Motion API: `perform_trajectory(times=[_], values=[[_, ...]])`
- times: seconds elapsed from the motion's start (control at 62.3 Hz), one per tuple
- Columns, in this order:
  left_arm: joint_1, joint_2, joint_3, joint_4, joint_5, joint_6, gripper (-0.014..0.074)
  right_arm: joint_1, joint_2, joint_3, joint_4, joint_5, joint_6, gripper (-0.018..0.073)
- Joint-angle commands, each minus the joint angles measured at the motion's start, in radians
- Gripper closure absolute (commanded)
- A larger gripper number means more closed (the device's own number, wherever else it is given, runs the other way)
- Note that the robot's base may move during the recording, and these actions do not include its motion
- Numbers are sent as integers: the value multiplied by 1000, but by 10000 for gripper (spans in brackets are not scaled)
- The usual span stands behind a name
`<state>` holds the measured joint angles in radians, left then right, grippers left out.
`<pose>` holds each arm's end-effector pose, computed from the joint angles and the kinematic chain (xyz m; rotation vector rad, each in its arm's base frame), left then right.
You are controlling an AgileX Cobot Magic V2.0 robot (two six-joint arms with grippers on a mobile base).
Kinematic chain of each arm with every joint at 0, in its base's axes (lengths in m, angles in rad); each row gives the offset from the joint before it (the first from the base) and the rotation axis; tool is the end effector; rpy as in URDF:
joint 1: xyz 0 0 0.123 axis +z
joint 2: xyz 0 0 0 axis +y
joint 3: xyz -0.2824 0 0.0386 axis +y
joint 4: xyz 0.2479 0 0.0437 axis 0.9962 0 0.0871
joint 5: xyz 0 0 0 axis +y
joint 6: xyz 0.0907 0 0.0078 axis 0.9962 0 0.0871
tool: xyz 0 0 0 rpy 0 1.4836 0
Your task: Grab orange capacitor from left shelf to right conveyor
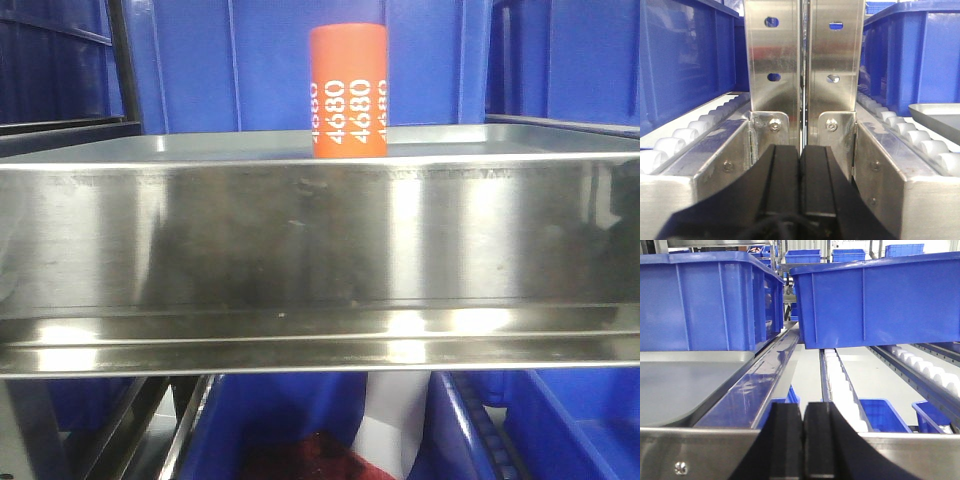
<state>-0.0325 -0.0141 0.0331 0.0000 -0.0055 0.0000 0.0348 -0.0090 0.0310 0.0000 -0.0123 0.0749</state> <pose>0.0565 -0.0018 0.2032 0.0243 1.4970 -0.0262 0.0568 0.0020 0.2042 0.0300 1.4936 0.0885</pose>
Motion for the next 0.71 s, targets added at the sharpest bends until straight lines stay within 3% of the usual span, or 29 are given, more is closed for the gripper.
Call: perform_trajectory(times=[0.0,0.321,0.578,0.69], values=[[-8,10,-8,-5,-85,0,701,1,-21,2,0,-85,-3,503],[-8,10,-8,-5,-85,0,701,1,-21,2,0,-85,-3,503],[-8,10,-8,-5,-85,0,701,1,-21,2,0,-165,-2,503],[-8,10,-8,-5,-85,0,701,1,-21,-1,7,-234,78,503]])
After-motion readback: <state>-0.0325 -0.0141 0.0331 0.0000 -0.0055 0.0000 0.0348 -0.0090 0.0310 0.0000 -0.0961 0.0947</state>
